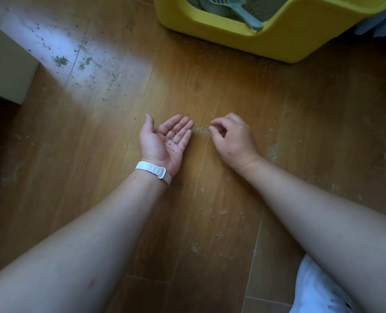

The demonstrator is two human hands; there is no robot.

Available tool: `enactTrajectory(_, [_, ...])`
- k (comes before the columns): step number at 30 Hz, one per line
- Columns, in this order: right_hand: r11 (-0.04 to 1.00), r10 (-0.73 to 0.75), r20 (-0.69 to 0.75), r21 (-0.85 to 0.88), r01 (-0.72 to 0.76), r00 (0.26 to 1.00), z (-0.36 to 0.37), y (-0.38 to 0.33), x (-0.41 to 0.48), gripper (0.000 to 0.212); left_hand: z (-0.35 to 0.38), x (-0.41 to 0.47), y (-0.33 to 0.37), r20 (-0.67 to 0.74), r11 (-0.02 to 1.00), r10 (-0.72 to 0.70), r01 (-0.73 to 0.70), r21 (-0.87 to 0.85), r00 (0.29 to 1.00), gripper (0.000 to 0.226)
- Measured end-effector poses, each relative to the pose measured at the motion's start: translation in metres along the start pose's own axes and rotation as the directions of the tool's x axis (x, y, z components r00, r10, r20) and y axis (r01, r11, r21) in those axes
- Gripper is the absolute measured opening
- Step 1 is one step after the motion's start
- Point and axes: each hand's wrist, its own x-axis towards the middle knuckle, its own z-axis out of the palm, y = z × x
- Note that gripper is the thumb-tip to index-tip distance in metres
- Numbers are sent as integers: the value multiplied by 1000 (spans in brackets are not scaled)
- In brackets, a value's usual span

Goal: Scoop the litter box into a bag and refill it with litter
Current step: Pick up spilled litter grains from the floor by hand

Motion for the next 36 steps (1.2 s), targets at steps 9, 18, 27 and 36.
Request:
enactTrajectory(9, [995, -47, 129, -80, 57, 991, 4, 7, 7, 11, 1, 0, -3, 8, 1000, -11, 11, 1, 1000, 72])
enactTrajectory(18, [973, -83, 201, -194, 122, 976, 7, 2, 7, 12, -1, 1, -6, 5, 1000, -14, 14, 8, 1000, 71])
enactTrajectory(27, [996, -90, 153, 41, 85, 984, 4, -31, -10, 9, 3, -3, -6, 10, 1000, -6, 6, -24, 1000, 71])
enactTrajectory(36, [977, -112, 92, 189, 93, 989, 4, -46, -15, 13, 4, -7, -4, 39, 998, -23, 25, -49, 999, 72])
